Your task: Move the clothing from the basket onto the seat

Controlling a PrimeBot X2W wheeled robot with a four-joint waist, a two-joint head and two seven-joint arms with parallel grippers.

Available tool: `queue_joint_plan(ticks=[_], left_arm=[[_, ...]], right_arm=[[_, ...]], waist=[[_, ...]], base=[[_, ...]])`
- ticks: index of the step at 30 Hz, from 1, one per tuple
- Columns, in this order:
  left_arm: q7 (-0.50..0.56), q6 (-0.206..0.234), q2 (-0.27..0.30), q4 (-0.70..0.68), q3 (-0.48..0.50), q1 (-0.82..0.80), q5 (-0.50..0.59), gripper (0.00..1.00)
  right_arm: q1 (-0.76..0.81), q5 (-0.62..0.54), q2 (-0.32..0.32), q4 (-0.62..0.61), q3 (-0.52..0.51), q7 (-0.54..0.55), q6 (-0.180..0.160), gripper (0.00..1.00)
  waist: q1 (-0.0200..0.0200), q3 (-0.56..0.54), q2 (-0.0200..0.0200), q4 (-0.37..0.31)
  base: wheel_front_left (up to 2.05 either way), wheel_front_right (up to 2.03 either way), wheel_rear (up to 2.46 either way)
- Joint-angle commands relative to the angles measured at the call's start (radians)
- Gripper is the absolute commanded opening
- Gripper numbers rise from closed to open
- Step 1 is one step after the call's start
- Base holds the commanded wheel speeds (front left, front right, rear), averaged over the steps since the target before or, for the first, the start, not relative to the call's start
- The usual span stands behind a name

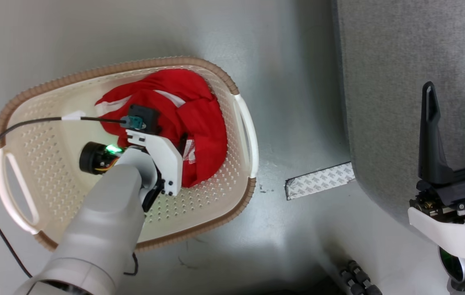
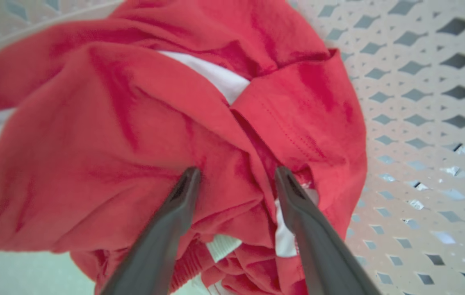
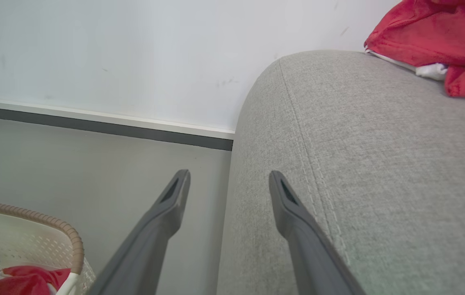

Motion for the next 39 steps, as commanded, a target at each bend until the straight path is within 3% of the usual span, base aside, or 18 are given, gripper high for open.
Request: queue_joint_plan(ticks=[1,2,3,19,33,39], left_arm=[[-0.008,-0.003,-0.002,0.001,-0.006,-0.008,-0.016,0.45],[-0.012,-0.003,-0.002,0.0,-0.011,-0.008,-0.02,0.13],[-0.019,-0.003,-0.004,-0.002,-0.015,-0.008,-0.026,0.0],[-0.104,-0.003,-0.011,-0.084,-0.102,0.055,-0.177,0.0],[-0.201,-0.003,-0.004,-0.195,-0.135,0.213,-0.348,0.0],[-0.203,-0.002,0.017,-0.295,-0.086,0.315,-0.359,0.0]], right_arm=[[0.015,-0.012,-0.002,0.001,0.002,0.002,-0.002,1.0],[0.018,-0.013,-0.004,-0.001,0.001,0.002,-0.002,1.0],[0.02,-0.014,-0.004,-0.003,0.0,0.002,-0.002,1.0],[0.004,-0.008,-0.006,0.029,-0.006,0.001,-0.002,1.0],[0.086,0.009,-0.013,0.163,-0.044,0.001,-0.002,1.0],[0.167,0.015,-0.02,0.222,-0.074,0.001,-0.002,1.0]], waist=[[0.0,0.0,0.0,0.007],[0.0,0.0,0.0,0.011],[0.0,0.0,0.0,0.014],[0.0,-0.098,0.0,0.068],[0.0,-0.386,0.0,0.145],[0.0,-0.524,0.0,0.185]], base=[[0.05,0.05,0.05],[0.03,0.03,0.03],[0.02,0.02,0.02],[0.0,0.0,0.0],[0.0,0.0,0.0],[0.0,0.0,0.0]])
